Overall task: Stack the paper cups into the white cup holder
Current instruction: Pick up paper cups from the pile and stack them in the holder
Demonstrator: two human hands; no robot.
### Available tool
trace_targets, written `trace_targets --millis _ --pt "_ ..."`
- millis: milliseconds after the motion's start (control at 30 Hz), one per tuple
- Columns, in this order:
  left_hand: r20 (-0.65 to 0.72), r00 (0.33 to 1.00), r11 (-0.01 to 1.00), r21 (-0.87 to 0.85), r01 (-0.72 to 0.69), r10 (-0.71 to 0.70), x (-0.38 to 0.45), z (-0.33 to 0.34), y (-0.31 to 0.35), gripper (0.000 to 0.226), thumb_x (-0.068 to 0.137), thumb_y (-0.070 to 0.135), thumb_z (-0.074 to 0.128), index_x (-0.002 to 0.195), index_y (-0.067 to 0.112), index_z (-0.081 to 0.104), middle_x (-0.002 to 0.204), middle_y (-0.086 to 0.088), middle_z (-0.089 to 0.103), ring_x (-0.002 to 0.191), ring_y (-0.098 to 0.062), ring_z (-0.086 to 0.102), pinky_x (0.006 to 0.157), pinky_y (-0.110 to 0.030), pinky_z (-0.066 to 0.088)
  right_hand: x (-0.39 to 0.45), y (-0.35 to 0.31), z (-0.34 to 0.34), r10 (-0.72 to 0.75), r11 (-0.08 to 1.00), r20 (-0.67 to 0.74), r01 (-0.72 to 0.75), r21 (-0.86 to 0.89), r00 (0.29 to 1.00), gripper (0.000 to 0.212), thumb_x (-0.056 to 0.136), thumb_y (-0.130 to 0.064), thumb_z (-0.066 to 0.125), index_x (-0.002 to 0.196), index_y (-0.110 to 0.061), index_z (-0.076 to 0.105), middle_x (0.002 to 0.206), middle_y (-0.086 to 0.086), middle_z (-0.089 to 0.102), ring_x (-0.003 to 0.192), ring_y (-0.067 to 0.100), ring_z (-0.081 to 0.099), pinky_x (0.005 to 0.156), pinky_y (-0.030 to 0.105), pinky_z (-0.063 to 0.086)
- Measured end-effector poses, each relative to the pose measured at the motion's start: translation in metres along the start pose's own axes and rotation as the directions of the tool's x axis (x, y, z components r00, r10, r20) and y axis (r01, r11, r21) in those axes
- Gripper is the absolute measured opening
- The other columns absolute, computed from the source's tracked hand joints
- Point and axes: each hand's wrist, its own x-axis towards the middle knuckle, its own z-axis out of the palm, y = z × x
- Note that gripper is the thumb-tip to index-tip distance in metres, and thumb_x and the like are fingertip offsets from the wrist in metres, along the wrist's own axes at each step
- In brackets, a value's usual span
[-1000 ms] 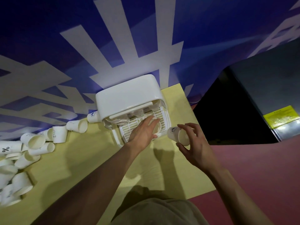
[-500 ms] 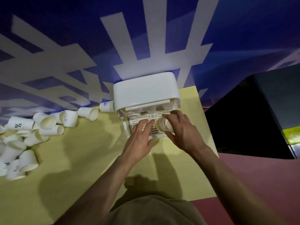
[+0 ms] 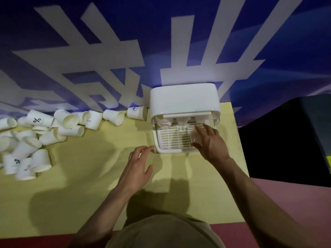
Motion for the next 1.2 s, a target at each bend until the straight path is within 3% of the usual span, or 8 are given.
trace_targets --millis 200,367,467,567,733,833,1000,1200 --pt "-0.017 0.999 0.998 -0.046 0.048 -0.049 -0.012 -0.026 -0.045 0.068 0.091 0.019 0.068 0.152 0.029 0.038 0.143 0.006 0.038 0.127 -0.019 0.042 0.11 -0.036 0.041 -0.035 -0.048 0.0 -0.081 0.997 -0.198 0.079 -0.016 0.977 0.05 0.091 -0.031 0.073 0.134 -0.01 0.058 0.131 0.015 0.059 0.111 0.038 0.056 0.081 0.048 0.057" --pt "-0.045 0.994 0.993 -0.062 0.096 -0.099 -0.009 -0.062 -0.089 0.067 0.09 0.018 0.069 0.151 0.024 0.042 0.144 0.003 0.037 0.128 -0.023 0.042 0.11 -0.042 0.042 -0.055 -0.12 0.026 -0.19 0.976 -0.165 0.205 0.076 0.968 0.042 0.092 -0.031 0.071 0.128 -0.014 0.06 0.125 0.008 0.059 0.109 0.033 0.057 0.072 0.044 0.058" --pt "-0.063 0.989 0.989 -0.07 0.131 -0.135 -0.007 -0.085 -0.117 0.064 0.091 0.018 0.069 0.149 0.024 0.044 0.146 0.002 0.034 0.132 -0.023 0.04 0.11 -0.04 0.043 -0.047 -0.166 0.044 -0.217 0.96 -0.07 0.226 0.162 0.974 0.044 0.095 -0.036 0.065 0.134 -0.019 0.056 0.131 0.003 0.054 0.114 0.026 0.056 0.079 0.044 0.058" --pt "-0.069 0.988 0.989 -0.068 0.132 -0.136 -0.004 -0.104 -0.142 0.062 0.091 0.019 0.068 0.148 0.025 0.044 0.148 0.003 0.032 0.134 -0.023 0.038 0.109 -0.04 0.043 -0.021 -0.205 0.058 -0.241 0.949 -0.055 0.247 0.195 0.969 0.048 0.094 -0.033 0.068 0.136 -0.015 0.055 0.136 0.009 0.051 0.116 0.03 0.057 0.089 0.043 0.056" --pt "-0.049 0.998 0.999 0.023 0.031 -0.03 0.006 -0.129 -0.169 0.064 0.092 0.019 0.068 0.15 0.028 0.04 0.151 0.002 0.029 0.135 -0.021 0.034 0.099 -0.034 0.05 0.054 -0.245 0.07 -0.211 0.974 -0.046 0.214 0.08 0.976 0.063 0.082 -0.022 0.079 0.136 -0.007 0.05 0.135 0.022 0.047 0.117 0.042 0.052 0.094 0.053 0.052" --pt "-0.021 0.998 0.997 0.061 -0.055 0.057 0.023 -0.14 -0.181 0.065 0.091 0.017 0.067 0.15 0.027 0.04 0.151 0.0 0.03 0.135 -0.023 0.036 0.095 -0.037 0.053 0.1 -0.255 0.074 -0.207 0.978 -0.017 0.206 -0.037 0.978 0.073 0.082 -0.019 0.079 0.143 -0.003 0.042 0.142 0.026 0.043 0.125 0.043 0.045 0.1 0.054 0.051" --pt "-0.014 0.989 0.986 0.083 -0.145 0.147 0.068 -0.147 -0.193 0.069 0.084 0.009 0.069 0.148 0.02 0.043 0.15 -0.005 0.031 0.133 -0.03 0.039 0.097 -0.045 0.052 0.158 -0.252 0.088 -0.128 0.983 0.035 0.131 -0.13 0.991 0.067 0.09 -0.018 0.069 0.147 -0.012 0.034 0.143 0.015 0.04 0.129 0.032 0.042 0.105 0.047 0.05" --pt "0.033 0.981 0.972 0.131 -0.196 0.193 0.117 -0.134 -0.196 0.072 0.083 0.002 0.065 0.149 0.017 0.041 0.152 -0.009 0.031 0.138 -0.029 0.032 0.102 -0.041 0.048 0.185 -0.231 0.112 -0.09 0.968 0.1 0.111 -0.224 0.991 0.081 0.081 -0.017 0.077 0.149 -0.007 0.032 0.144 0.019 0.041 0.134 0.038 0.039 0.119 0.046 0.031"
